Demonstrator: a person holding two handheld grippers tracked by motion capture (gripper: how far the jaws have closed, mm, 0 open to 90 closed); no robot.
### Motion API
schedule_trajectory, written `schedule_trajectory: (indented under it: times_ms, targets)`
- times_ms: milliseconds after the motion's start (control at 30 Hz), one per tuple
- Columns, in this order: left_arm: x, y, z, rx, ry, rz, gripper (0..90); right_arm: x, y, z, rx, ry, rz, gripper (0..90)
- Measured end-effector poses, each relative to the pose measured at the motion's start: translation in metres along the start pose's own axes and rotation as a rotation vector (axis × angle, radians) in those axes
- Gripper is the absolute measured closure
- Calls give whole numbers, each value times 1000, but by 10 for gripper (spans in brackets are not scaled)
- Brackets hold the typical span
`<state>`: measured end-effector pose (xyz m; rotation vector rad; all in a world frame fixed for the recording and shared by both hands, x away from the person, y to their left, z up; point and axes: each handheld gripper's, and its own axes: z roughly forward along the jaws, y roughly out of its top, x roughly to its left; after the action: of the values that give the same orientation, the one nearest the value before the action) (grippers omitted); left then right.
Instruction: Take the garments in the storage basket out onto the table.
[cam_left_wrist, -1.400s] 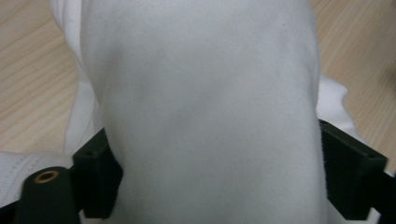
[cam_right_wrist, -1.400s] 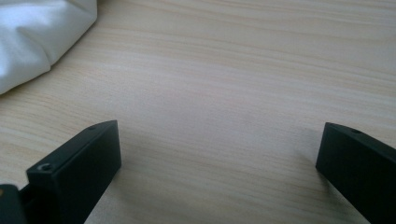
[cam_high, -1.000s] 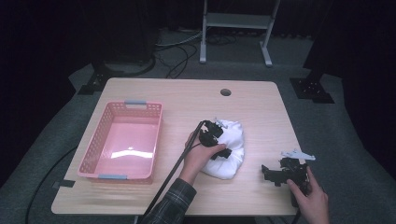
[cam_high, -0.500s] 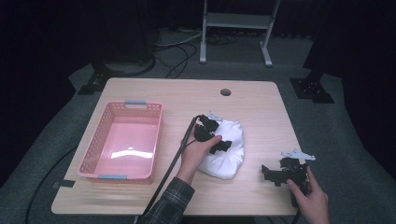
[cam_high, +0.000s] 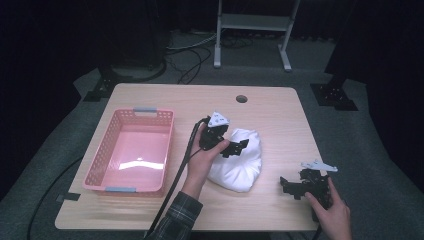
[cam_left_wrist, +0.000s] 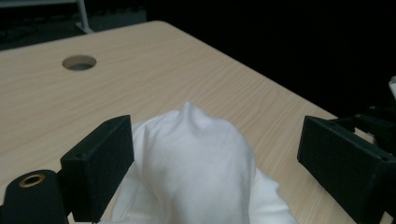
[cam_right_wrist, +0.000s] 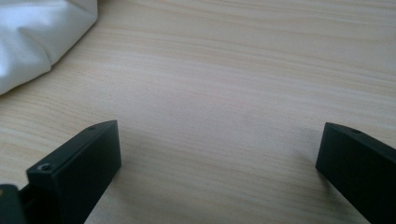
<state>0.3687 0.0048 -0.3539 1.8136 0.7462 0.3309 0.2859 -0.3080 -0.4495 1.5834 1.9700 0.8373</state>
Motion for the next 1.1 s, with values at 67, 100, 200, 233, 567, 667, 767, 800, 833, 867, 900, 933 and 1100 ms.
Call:
schedule_trajectory:
  times_ms: [67, 100, 200, 233, 567, 667, 767, 800, 833, 867, 900, 933, 1100]
  targets:
    - [0, 2, -11, -65, 2, 17, 108, 0, 0, 0, 0, 0, 0, 0]
    - [0, 3, -14, -91, 3, 25, 108, 0, 0, 0, 1, 0, 1, 0]
    - [-1, 3, -24, -136, 0, 37, 108, 0, 0, 0, 0, 0, 0, 0]
    - [-1, 3, -24, -136, 0, 37, 108, 0, 0, 0, 0, 0, 0, 0]
    - [-10, -3, -54, -248, -12, 99, 10, 0, 0, 0, 1, 0, 2, 0]
    - [-14, -9, -60, -270, -3, 110, 10, 0, 0, 0, 0, 0, 2, 0]
    - [-18, -16, -64, -281, 11, 113, 10, 0, 0, 0, 0, 0, 1, 0]
    - [-19, -19, -66, -284, 13, 123, 10, 0, 0, 0, 0, 0, 2, 0]
    - [-20, -21, -67, -291, 18, 131, 10, 0, 0, 0, 0, 0, 1, 0]
    - [-21, -25, -71, -307, 17, 134, 10, 0, 0, 0, 0, 0, 2, 0]
    - [-21, -25, -71, -307, 17, 134, 10, 0, 0, 0, 0, 0, 2, 0]
    - [-22, -28, -72, -310, 16, 131, 10, 0, 0, 0, 0, 0, 2, 0]
    - [-25, -40, -79, -320, 13, 136, 10, 0, 0, 0, 0, 0, 1, 0]
